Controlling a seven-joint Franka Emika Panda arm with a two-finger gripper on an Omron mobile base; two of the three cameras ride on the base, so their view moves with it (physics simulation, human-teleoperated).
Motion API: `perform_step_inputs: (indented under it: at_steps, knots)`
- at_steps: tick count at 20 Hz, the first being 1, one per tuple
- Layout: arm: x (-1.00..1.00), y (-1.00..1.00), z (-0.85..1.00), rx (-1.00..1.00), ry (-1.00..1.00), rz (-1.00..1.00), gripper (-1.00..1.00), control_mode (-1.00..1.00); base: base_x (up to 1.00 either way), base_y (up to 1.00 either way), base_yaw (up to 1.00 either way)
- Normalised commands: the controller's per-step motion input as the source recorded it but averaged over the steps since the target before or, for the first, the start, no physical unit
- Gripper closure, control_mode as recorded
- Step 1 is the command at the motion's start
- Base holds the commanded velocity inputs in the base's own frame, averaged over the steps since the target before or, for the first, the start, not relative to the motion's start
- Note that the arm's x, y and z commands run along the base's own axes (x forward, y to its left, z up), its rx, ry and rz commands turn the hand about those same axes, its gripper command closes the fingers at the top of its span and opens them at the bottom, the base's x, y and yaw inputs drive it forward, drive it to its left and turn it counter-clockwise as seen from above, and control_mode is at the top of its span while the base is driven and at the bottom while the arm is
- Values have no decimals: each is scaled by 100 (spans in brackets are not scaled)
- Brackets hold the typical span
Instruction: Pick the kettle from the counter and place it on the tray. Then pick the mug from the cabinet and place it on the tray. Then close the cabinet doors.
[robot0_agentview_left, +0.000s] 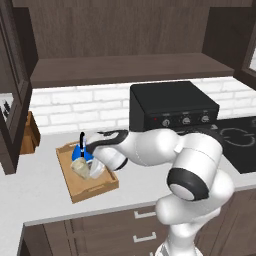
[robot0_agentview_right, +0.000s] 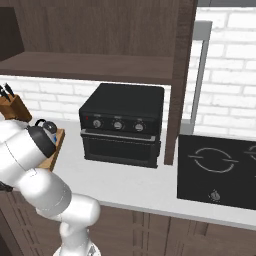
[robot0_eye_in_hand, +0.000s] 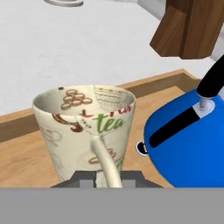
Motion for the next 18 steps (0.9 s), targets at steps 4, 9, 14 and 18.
perform_step_inputs:
  at_steps: [4,9,14,18]
  knots:
    - [-39,0,-28,-7,-2,1,100,-100,0,0,0]
    - [-35,-4,-31,-9,0,0,100,-100,0,0,0]
    - [-11,-26,-24,-3,0,0,-100,-100,0,0,0]
    - [-9,-40,-20,0,0,0,-100,-100,0,0,0]
